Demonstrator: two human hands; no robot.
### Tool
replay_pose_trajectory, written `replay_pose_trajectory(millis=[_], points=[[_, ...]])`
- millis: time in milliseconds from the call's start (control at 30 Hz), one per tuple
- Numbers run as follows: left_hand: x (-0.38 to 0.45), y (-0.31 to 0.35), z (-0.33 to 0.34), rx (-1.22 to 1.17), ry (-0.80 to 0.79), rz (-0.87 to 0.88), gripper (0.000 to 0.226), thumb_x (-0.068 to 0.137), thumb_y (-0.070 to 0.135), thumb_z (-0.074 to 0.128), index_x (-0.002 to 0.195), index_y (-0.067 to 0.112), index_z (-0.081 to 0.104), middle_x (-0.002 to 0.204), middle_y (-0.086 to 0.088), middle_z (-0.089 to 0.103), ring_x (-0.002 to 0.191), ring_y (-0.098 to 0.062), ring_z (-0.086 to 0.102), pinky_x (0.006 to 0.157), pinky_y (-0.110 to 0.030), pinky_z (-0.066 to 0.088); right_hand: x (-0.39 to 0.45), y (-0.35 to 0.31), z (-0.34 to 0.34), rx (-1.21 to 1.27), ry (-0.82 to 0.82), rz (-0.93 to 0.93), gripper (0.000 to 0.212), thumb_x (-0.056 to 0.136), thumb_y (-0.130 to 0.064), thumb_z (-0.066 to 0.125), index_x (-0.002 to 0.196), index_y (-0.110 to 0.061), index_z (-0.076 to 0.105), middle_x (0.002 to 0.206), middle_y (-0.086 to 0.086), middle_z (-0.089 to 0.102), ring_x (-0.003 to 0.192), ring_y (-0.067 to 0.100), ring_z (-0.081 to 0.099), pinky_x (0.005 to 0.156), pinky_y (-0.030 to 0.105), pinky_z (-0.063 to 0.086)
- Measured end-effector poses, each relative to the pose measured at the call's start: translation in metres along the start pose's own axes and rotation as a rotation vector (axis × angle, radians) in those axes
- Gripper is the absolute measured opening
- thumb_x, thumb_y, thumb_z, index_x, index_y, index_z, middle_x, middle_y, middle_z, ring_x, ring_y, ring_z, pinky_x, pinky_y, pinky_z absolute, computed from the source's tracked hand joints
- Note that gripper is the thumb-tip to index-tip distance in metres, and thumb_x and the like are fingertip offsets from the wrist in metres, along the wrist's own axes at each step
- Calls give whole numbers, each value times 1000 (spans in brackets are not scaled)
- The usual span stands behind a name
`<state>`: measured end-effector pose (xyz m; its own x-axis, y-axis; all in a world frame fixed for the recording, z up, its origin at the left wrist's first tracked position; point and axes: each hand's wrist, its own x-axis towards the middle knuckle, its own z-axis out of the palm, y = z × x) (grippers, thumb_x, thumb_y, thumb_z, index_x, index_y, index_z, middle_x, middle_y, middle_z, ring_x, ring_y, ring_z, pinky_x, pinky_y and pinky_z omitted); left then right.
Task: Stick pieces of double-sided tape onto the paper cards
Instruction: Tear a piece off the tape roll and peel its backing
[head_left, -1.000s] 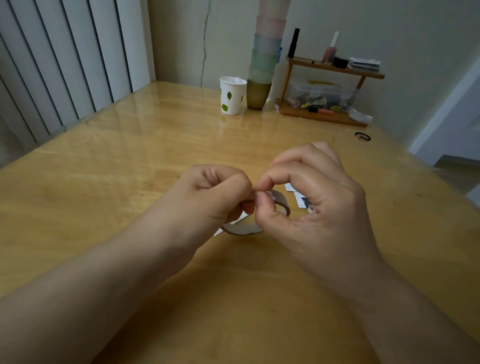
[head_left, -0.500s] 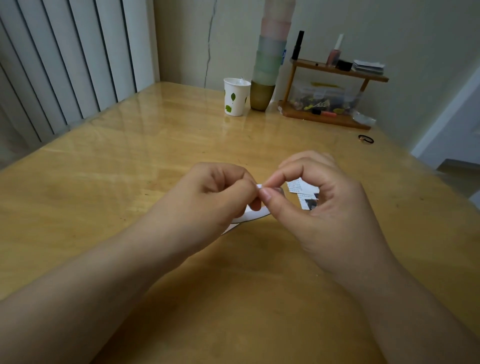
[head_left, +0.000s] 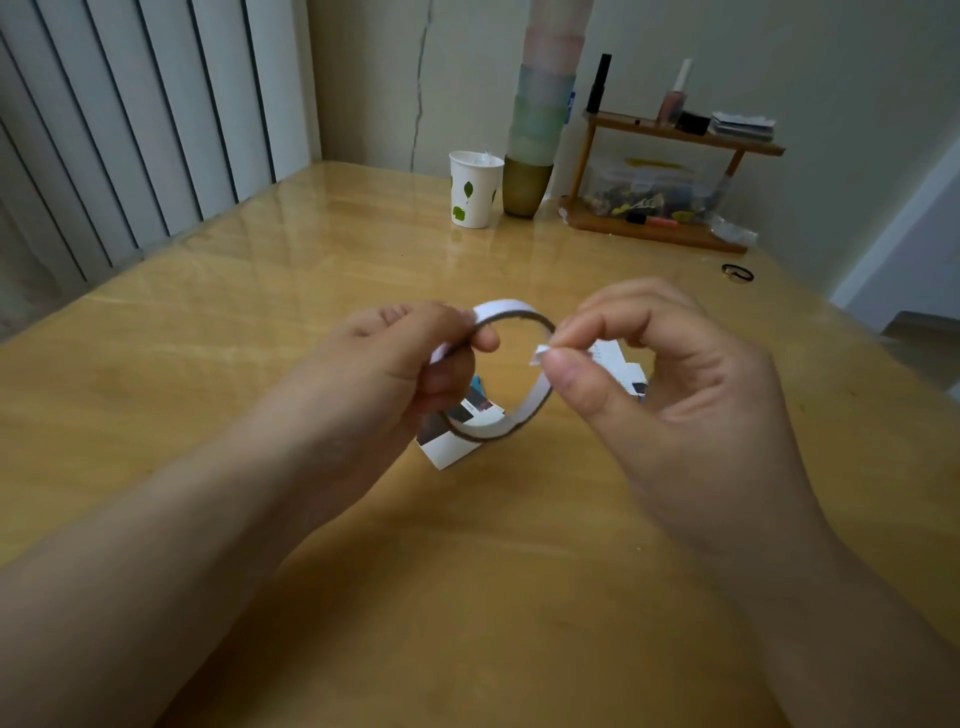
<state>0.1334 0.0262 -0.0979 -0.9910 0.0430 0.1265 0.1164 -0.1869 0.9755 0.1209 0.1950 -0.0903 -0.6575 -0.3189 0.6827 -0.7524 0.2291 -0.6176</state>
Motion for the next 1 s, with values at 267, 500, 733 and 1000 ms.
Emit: replay_pose_trajectory(millis=[267,500,733,1000], points=[[-2,-2,2,3,50,20,22,78,22,59,92,6,56,52,2,35,50,-11,30,53,-23,28,5,4,-7,439,-3,380,23,83,-26,51,87,-29,74,80,-23,66,82,-11,57,76,11,41],[-8,8,5,41,10,108,34,92,4,45,104,28,64,56,-3,50,52,-23,29,59,-33,33,5,6,-4,463,26,445,25,81,-30,53,90,-31,76,76,-16,57,79,3,50,81,27,37],[-7,10,6,-167,-151,-4,34,74,9,48,94,14,75,65,1,38,49,-11,32,54,-24,42,6,5,-5,753,-4,496,33,81,-27,48,100,-22,75,77,-5,52,73,8,47,74,25,38],[-7,8,5,-350,-227,-21,43,62,16,60,101,5,73,70,1,38,53,-12,33,55,-24,43,2,5,2,629,-120,426,38,81,-24,45,109,-28,71,75,-6,49,76,6,44,78,24,38]])
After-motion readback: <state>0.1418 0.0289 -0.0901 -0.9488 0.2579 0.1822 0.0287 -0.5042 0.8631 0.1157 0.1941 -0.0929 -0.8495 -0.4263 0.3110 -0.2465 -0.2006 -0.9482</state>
